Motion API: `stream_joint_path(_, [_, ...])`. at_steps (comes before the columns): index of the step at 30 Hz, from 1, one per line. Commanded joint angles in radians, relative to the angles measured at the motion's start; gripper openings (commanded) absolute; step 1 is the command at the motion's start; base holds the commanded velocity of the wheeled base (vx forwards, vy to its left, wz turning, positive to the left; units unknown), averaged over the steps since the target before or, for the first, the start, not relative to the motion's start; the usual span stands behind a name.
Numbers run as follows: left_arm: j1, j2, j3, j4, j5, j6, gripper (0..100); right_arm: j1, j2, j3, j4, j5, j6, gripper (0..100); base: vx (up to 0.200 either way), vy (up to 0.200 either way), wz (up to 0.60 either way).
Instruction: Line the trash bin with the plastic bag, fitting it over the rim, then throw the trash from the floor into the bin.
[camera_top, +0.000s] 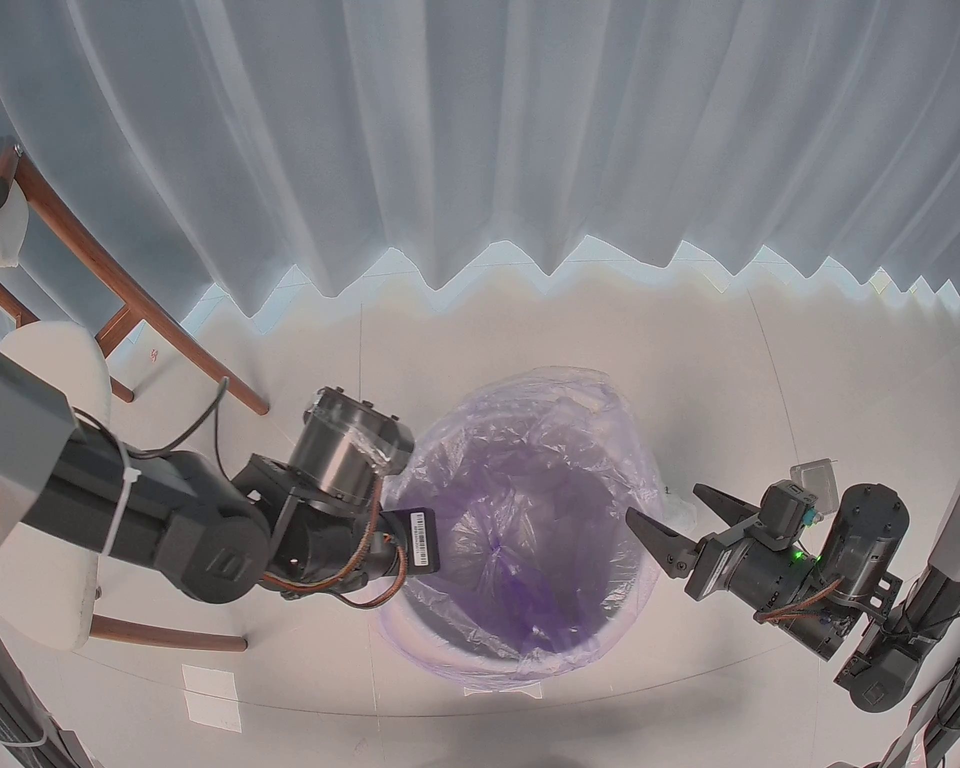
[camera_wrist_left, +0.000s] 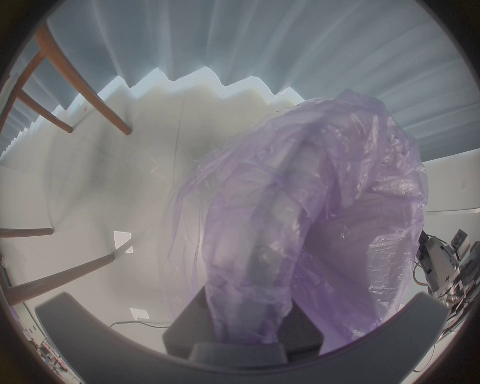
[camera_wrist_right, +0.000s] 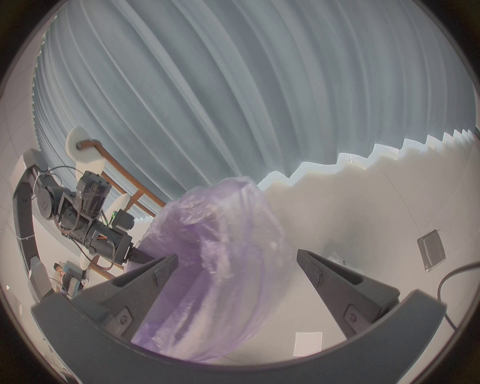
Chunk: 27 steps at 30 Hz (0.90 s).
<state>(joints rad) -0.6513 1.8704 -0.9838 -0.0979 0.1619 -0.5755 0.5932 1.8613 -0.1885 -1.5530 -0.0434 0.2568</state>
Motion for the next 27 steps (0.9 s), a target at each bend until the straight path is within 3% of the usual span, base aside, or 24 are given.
stream_joint_path(1, [0.062, -0.119, 0.114, -0.065, -0.002, 0.023, 0, -0.024, -0.062, -0.017, -0.016, 0.059, 0.045, 100, 0.000, 0.000, 0.00])
stream_joint_path(6, [0.117, -0.178, 0.241, -0.197, -0.018, 0.086, 0, -0.027, -0.140, -0.020, -0.015, 0.194, 0.200, 100, 0.000, 0.000, 0.00])
stream_joint_path(8, [0.142, -0.203, 0.297, -0.276, -0.074, 0.102, 0, -0.053, -0.151, -0.025, -0.015, 0.232, 0.251, 100, 0.000, 0.000, 0.00])
stream_joint_path(16, [0.254, -0.234, 0.465, -0.569, -0.367, 0.151, 0, -0.096, -0.143, -0.016, -0.015, 0.320, 0.294, 100, 0.000, 0.000, 0.00])
stream_joint_path(22, [0.358, -0.229, 0.611, -0.755, -0.665, 0.152, 0, -0.110, -0.191, -0.017, -0.016, 0.392, 0.372, 100, 0.000, 0.000, 0.00])
stream_joint_path(27, [0.397, -0.209, 0.694, -0.875, -0.800, 0.154, 0, -0.112, -0.249, -0.006, -0.016, 0.455, 0.404, 100, 0.000, 0.000, 0.00])
